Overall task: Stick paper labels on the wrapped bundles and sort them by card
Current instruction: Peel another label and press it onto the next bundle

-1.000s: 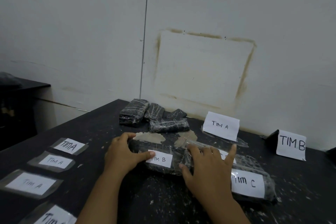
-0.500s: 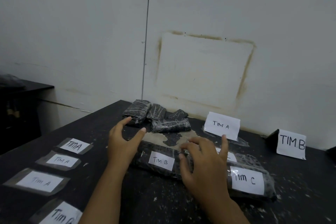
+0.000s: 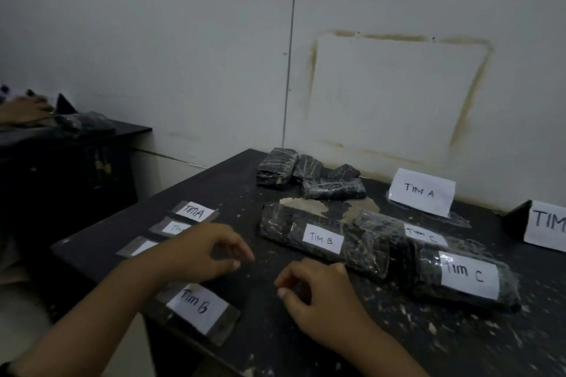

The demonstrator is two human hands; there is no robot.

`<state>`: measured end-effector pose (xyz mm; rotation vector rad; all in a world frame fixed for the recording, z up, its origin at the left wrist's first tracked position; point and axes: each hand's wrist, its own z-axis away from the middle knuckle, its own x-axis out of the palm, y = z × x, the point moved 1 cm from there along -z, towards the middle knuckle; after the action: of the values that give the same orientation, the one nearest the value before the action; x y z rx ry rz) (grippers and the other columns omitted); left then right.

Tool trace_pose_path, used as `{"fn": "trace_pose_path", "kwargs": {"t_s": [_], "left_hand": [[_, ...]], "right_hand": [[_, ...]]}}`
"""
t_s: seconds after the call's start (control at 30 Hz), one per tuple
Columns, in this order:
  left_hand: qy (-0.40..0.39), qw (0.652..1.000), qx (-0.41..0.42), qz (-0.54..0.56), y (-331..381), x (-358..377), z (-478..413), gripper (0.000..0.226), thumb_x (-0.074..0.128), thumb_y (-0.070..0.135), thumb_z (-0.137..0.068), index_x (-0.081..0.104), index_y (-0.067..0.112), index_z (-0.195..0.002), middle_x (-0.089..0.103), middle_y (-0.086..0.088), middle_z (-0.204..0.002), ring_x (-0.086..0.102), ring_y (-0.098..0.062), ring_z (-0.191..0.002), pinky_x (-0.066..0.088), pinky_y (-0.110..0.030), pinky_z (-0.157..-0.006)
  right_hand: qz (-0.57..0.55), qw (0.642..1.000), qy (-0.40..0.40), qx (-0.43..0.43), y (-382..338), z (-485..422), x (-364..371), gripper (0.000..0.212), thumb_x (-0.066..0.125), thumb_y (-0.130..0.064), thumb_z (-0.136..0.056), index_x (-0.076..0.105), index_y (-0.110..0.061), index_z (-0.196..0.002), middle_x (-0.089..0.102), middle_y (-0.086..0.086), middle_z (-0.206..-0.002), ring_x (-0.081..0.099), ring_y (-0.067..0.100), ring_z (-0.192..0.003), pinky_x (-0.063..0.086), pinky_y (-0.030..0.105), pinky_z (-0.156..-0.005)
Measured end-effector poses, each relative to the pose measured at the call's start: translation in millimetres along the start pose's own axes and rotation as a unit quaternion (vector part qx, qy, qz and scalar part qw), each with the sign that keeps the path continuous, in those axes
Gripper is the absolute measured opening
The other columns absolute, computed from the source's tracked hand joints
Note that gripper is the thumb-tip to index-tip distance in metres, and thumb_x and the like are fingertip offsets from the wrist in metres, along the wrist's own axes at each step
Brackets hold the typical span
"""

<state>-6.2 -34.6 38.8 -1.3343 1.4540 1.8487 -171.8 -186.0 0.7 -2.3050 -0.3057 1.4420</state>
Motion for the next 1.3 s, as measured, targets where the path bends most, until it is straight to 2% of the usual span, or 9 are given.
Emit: {"fn": "trace_pose_path", "kwargs": {"t_s": [0.3,0.43,0.57,0.77,0.9,1.0,1.1,1.23,1.3], "left_hand": [[-0.009,0.978,0.067,-0.198,-23.8,11.6,39.7,0.025,0.052,0.044,-0.089,0.043,0.067,-0.091,0.046,0.032,-0.102,0.043,0.006,-0.103,0.036,-0.021,-0.093],[0.022,0.975,0.093,-0.201,-21.9,12.9,41.2,0.014,0.051,0.049,-0.088,0.056,0.052,-0.101,0.052,0.027,-0.103,0.042,0.006,-0.1,0.032,-0.018,-0.09],[0.005,0.978,0.081,-0.191,-18.2,13.4,37.4,0.009,0.053,0.044,-0.089,0.048,0.051,-0.085,0.052,0.026,-0.099,0.042,0.007,-0.099,0.033,-0.017,-0.091],[-0.105,0.985,0.014,-0.136,-22.1,5.3,26.4,0.02,0.052,0.032,-0.093,0.049,0.044,-0.078,0.049,0.023,-0.096,0.041,0.005,-0.099,0.038,-0.022,-0.095],[-0.134,0.986,0.025,-0.098,-17.1,1.8,23.8,0.019,0.047,0.027,-0.096,0.048,0.038,-0.081,0.048,0.02,-0.093,0.042,0.004,-0.096,0.036,-0.015,-0.09],[-0.112,0.991,0.029,-0.07,-10.5,-7.1,23.3,0.024,0.046,0.022,-0.097,0.046,0.038,-0.079,0.048,0.021,-0.088,0.043,0.004,-0.087,0.037,-0.014,-0.084],[-0.057,0.996,0.041,-0.061,0.6,-24.6,17.4,0.025,0.049,0.022,-0.096,0.048,0.04,-0.078,0.049,0.026,-0.088,0.045,0.005,-0.085,0.036,-0.014,-0.079],[0.004,0.991,0.058,-0.117,31.3,-35.4,-9.0,0.02,0.049,0.028,-0.095,0.047,0.039,-0.078,0.047,0.021,-0.088,0.042,0.003,-0.09,0.034,-0.023,-0.086],[0.032,0.987,0.056,-0.145,49.2,-34.2,-26.5,0.02,0.048,0.03,-0.095,0.045,0.04,-0.077,0.047,0.021,-0.093,0.041,0.001,-0.093,0.035,-0.029,-0.091]], "right_hand": [[-0.011,0.999,-0.042,0.004,-4.3,1.6,14.7,0.017,0.049,-0.044,-0.078,0.06,-0.036,-0.089,0.058,-0.019,-0.085,0.049,-0.004,-0.088,0.03,0.026,-0.086],[-0.02,0.999,-0.042,0.007,-2.6,2.1,13.9,0.015,0.049,-0.042,-0.08,0.061,-0.036,-0.088,0.057,-0.02,-0.082,0.049,-0.004,-0.087,0.028,0.023,-0.089],[-0.018,0.999,-0.039,0.007,-1.7,2.9,14.2,0.015,0.051,-0.04,-0.08,0.062,-0.034,-0.089,0.059,-0.02,-0.083,0.05,-0.004,-0.088,0.026,0.019,-0.089],[-0.025,0.998,-0.05,0.009,-1.9,2.9,13.0,0.006,0.05,-0.042,-0.079,0.055,-0.043,-0.083,0.063,-0.014,-0.088,0.052,-0.002,-0.09,0.027,0.023,-0.093],[-0.043,0.998,-0.045,0.019,0.3,2.4,8.7,0.004,0.054,-0.038,-0.08,0.056,-0.041,-0.081,0.063,-0.013,-0.088,0.053,0.0,-0.088,0.029,0.025,-0.096],[-0.072,0.997,-0.031,0.023,3.9,2.8,7.5,0.004,0.055,-0.04,-0.08,0.059,-0.039,-0.08,0.062,-0.016,-0.079,0.055,0.002,-0.082,0.036,0.029,-0.094],[-0.12,0.992,0.019,0.027,4.1,1.7,4.2,0.024,0.048,-0.053,-0.077,0.061,-0.034,-0.082,0.064,-0.016,-0.077,0.059,0.006,-0.075,0.045,0.037,-0.086],[-0.247,0.961,0.106,0.063,2.8,-10.2,-18.0,0.037,0.054,-0.063,-0.068,0.064,-0.033,-0.087,0.066,-0.008,-0.084,0.06,0.005,-0.076,0.05,0.024,-0.071],[-0.243,0.961,0.107,0.076,2.6,-17.5,-31.4,0.044,0.059,-0.068,-0.059,0.062,-0.035,-0.088,0.063,-0.01,-0.086,0.059,0.005,-0.078,0.052,0.024,-0.069]]}}
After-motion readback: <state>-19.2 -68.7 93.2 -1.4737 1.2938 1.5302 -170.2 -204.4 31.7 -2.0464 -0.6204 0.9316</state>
